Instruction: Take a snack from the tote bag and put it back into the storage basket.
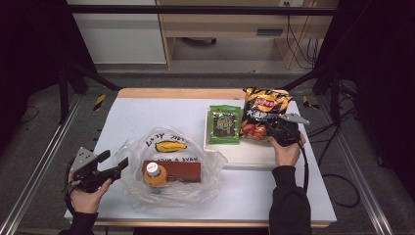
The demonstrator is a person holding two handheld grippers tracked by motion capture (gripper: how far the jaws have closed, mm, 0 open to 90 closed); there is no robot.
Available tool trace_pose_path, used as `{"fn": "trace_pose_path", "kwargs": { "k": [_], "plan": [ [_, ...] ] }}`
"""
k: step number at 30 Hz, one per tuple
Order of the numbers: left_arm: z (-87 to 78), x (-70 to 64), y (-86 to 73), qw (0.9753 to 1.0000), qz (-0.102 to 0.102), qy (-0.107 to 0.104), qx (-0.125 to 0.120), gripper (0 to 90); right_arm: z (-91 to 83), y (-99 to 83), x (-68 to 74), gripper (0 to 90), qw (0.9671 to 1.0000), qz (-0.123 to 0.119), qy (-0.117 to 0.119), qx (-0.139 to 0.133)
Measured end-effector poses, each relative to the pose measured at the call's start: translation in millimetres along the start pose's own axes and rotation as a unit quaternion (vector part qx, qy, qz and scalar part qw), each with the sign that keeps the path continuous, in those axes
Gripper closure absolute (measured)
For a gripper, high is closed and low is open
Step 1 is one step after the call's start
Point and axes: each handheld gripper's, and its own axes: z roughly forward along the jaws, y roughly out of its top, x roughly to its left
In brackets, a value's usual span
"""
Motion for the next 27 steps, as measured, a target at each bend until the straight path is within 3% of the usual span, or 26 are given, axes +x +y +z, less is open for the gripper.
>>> {"fn": "trace_pose_path", "kwargs": {
  "k": [9, 12, 19, 27],
  "plan": [
    [-1.8, -0.3, 1.1, 1.0000, -0.001, -0.002, -0.004, 24.3, -24.5, 6.3, 15.2, 43.0, 0.9992, -0.005, 0.020, -0.035],
    [-2.7, -0.2, 1.7, 1.0000, 0.000, -0.002, -0.005, 24.4, -33.5, 6.2, 19.3, 40.8, 0.9984, 0.004, 0.036, -0.044],
    [-5.5, -0.8, 3.5, 0.9999, -0.001, -0.004, -0.012, 24.6, -52.3, 1.5, 28.1, 37.8, 0.9962, -0.002, 0.065, -0.058],
    [-10.4, -4.6, 7.6, 0.9997, 0.002, -0.009, -0.022, 25.3, -70.1, -6.6, 42.8, 33.8, 0.9929, -0.016, 0.107, -0.049]
  ]
}}
